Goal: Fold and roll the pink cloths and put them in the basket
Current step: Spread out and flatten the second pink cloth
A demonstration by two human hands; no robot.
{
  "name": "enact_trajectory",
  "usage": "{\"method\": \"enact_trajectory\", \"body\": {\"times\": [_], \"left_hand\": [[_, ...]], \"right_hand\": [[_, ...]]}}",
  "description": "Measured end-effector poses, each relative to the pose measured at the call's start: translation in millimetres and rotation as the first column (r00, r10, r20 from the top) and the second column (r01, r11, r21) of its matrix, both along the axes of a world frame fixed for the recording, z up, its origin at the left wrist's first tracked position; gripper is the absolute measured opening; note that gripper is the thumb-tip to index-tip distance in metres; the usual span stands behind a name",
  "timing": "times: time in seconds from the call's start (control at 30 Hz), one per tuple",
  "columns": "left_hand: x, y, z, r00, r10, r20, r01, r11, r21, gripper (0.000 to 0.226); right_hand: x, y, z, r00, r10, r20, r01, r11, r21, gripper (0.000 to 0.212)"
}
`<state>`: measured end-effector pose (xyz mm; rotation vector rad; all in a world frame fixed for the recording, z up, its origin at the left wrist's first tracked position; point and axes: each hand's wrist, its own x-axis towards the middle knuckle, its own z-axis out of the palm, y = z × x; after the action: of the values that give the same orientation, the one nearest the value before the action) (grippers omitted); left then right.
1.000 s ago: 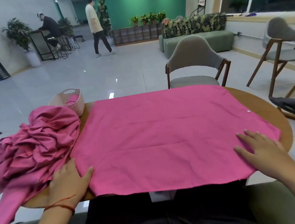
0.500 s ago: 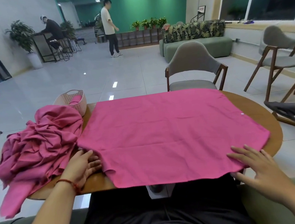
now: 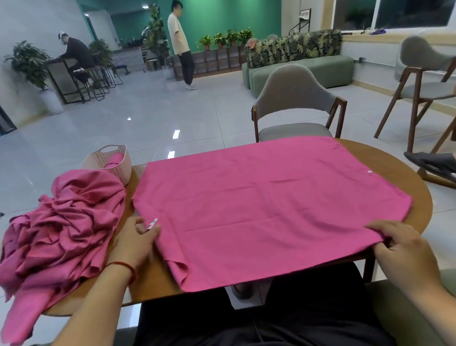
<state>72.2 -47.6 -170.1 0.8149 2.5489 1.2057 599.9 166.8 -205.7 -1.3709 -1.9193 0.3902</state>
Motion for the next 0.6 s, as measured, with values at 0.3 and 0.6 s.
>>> {"method": "enact_trajectory", "body": {"times": [0.3,0.6], "left_hand": [[10.5,4.4,3.3,0.975,-0.062,-0.211,0.012,0.973,-0.231,0.031],[0.4,-92.5,-2.9,0.957,0.082,-0.278,-0.14,0.971,-0.194,0.026]], "right_hand": [[15.5,8.3,17.2,0.978,-0.207,-0.009,0.205,0.966,0.159,0.023],[40.8,43.9,14.5,0.958,-0.224,0.177,0.162,0.937,0.31,0.015]]}}
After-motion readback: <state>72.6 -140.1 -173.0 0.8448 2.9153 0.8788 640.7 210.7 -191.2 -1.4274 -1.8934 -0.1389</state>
